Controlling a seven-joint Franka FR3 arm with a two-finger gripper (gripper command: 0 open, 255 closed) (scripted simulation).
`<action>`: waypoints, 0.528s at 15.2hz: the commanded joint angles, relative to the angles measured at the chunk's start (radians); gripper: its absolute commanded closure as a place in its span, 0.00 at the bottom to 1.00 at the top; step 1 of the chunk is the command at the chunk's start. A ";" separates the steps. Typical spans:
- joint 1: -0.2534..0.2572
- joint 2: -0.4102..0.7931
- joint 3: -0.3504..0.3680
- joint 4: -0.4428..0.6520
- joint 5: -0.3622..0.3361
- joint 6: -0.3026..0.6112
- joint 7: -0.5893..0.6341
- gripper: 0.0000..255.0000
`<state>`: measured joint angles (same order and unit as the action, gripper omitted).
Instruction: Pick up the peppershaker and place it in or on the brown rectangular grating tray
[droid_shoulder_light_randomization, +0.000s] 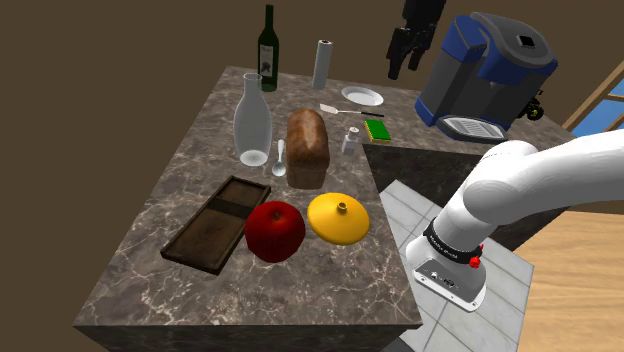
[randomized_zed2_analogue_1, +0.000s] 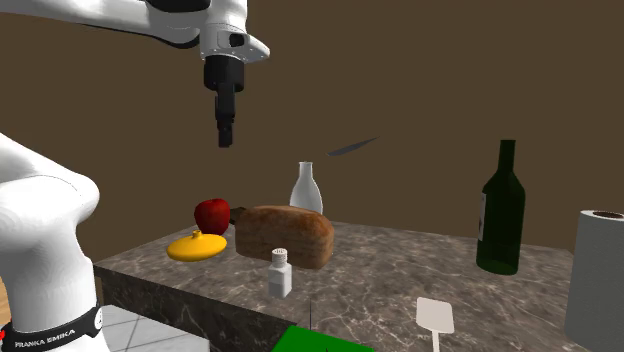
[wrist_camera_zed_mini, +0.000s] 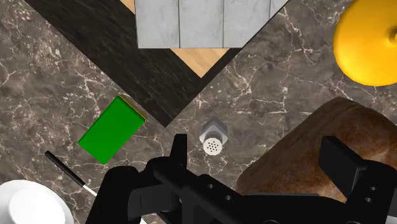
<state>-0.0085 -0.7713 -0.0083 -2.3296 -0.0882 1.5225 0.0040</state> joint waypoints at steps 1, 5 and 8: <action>0.000 0.000 0.000 0.000 0.000 0.000 0.000 0.00; -0.002 0.046 -0.030 -0.093 -0.006 0.145 -0.021 0.00; -0.004 0.098 -0.052 -0.148 -0.010 0.256 -0.038 0.00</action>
<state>-0.0098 -0.6912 -0.0495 -2.4633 -0.0948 1.7421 -0.0234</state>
